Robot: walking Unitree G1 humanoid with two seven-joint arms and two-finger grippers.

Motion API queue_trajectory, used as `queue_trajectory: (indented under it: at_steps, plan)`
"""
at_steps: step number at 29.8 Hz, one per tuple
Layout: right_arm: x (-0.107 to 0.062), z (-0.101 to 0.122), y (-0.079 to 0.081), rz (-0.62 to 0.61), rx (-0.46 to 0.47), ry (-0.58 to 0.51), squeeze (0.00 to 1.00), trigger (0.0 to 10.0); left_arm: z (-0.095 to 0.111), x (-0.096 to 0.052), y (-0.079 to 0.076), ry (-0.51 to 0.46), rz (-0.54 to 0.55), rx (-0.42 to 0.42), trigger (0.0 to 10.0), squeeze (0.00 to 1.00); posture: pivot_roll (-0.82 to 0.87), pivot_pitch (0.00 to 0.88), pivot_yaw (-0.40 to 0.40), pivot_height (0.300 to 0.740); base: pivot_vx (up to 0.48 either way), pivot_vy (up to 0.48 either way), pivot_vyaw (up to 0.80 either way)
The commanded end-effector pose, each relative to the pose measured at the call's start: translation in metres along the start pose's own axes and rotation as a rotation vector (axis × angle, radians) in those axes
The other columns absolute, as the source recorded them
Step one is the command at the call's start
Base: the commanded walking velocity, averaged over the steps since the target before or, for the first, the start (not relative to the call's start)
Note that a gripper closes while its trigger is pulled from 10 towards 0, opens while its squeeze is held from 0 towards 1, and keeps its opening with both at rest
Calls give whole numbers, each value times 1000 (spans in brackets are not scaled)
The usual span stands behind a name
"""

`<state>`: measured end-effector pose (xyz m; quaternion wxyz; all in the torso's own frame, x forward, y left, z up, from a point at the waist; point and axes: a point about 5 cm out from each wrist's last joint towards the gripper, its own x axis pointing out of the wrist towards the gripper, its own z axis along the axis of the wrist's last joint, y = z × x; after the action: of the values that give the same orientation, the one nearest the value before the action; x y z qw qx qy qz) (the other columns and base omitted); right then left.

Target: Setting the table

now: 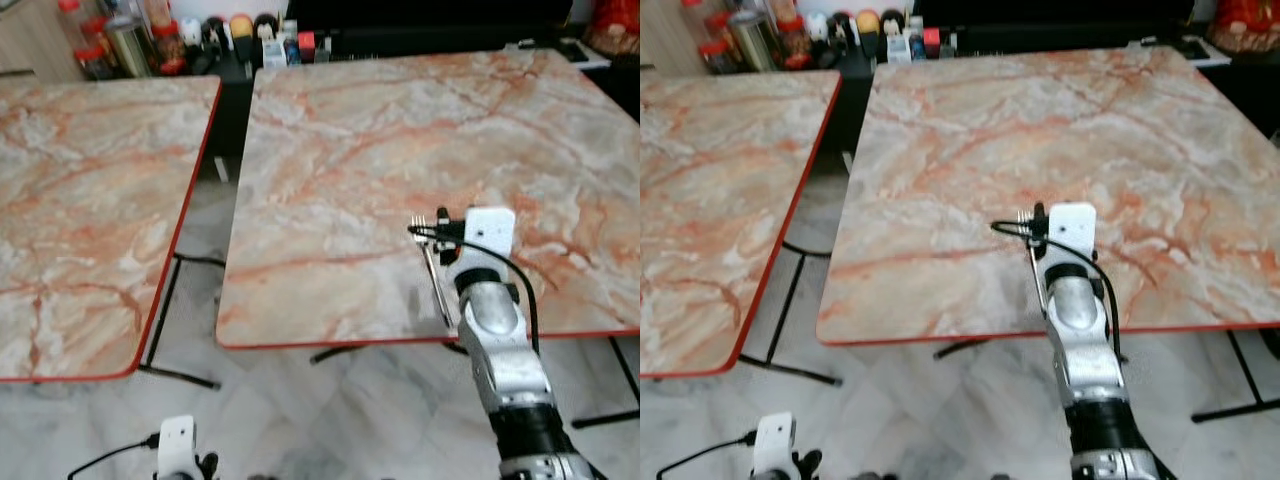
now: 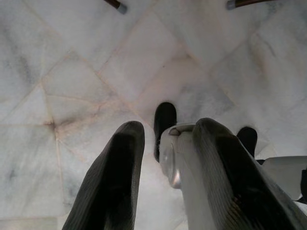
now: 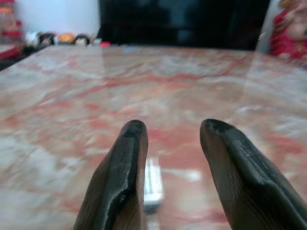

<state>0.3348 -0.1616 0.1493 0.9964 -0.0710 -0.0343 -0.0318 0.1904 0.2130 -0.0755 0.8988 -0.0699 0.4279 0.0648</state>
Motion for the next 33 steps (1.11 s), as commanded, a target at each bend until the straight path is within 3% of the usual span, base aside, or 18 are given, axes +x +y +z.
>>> queue_trajectory:
  at_steps: [1,8,13,24,33]
  plan:
    - [-6,-10,1,8,-16,52,0,10000,-11,-4,14,42,22,3,10000,0,-34,165,31,740,0,0,0]
    - [-5,-25,-7,-58,20,167,0,10000,-15,-9,29,55,31,1,10000,0,-37,162,33,740,0,0,0]
    - [3,-19,-8,-71,29,177,0,10000,-18,-11,34,67,35,2,10000,0,-37,154,33,740,0,0,0]
    - [8,-32,-5,-75,86,306,0,10000,-24,-8,19,89,16,11,10000,0,-37,144,34,740,0,0,0]
    - [16,-28,-9,-92,84,308,0,10000,-27,-8,13,97,9,14,10000,0,-34,144,33,740,0,0,0]
